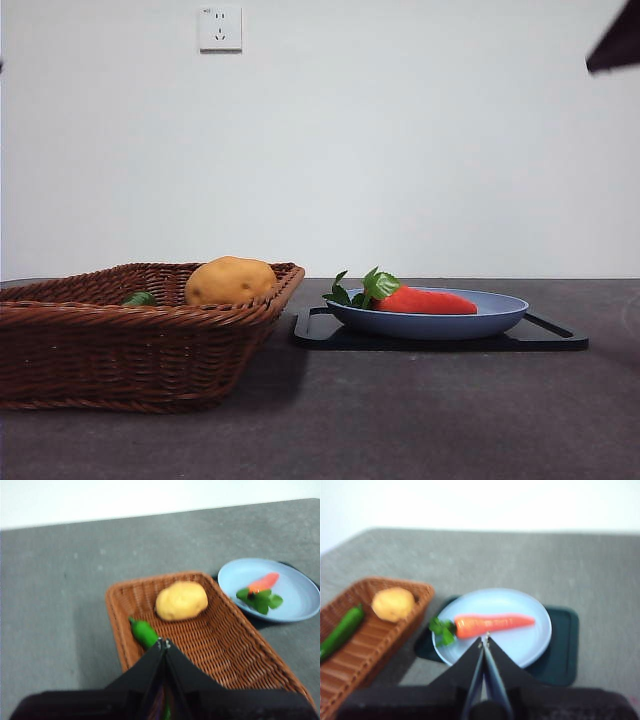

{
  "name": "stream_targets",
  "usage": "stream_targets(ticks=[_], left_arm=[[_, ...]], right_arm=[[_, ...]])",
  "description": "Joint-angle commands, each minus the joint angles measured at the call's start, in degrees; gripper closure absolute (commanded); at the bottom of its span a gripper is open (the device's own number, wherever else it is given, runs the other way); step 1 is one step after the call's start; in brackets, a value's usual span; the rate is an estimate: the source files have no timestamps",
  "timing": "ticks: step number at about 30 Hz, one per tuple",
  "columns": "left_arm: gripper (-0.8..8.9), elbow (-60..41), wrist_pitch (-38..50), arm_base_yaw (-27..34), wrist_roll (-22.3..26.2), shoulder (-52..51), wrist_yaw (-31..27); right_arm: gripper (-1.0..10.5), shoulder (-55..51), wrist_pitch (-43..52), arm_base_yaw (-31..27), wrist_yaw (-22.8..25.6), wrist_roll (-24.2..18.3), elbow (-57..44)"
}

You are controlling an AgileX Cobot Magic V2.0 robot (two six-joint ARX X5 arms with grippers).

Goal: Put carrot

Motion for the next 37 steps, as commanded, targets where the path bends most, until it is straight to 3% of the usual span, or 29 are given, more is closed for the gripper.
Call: stream_targets(ticks=[1, 14, 18, 22, 24, 32, 37], left_arm=[[8.05, 0.8, -0.7, -0.3, -2.8, -0.3, -0.1], [8.05, 0.8, 0.6, -0.4, -2.8, 1.6, -0.2], [8.05, 0.8, 0.2, 0.6, -0.9, -4.4, -0.2], [8.05, 0.7, -0.2, 7.6, 1.2, -17.5, -0.2], [8.05, -0.6, -0.2, 12.2, 4.5, -20.9, 0.0], [8.05, -11.0, 2.1, 20.9, 6.2, -22.6, 0.4], [8.05, -19.9, 8.1, 22.8, 6.2, -22.6, 5.7]], right_arm=[[9.4, 0.5, 1.0, 0.2, 1.5, 2.0, 0.3], [9.4, 0.5, 1.0, 0.0, 1.6, 2.0, 0.3], [9.4, 0.5, 1.0, 0.0, 1.6, 2.0, 0.3], [9.4, 0.5, 1.0, 0.0, 1.6, 2.0, 0.3], [9.4, 0.5, 1.0, 0.0, 1.6, 2.0, 0.3], [9.4, 0.5, 1.0, 0.0, 1.6, 2.0, 0.3], [9.4, 0.5, 1.0, 0.0, 1.6, 2.0, 0.3]])
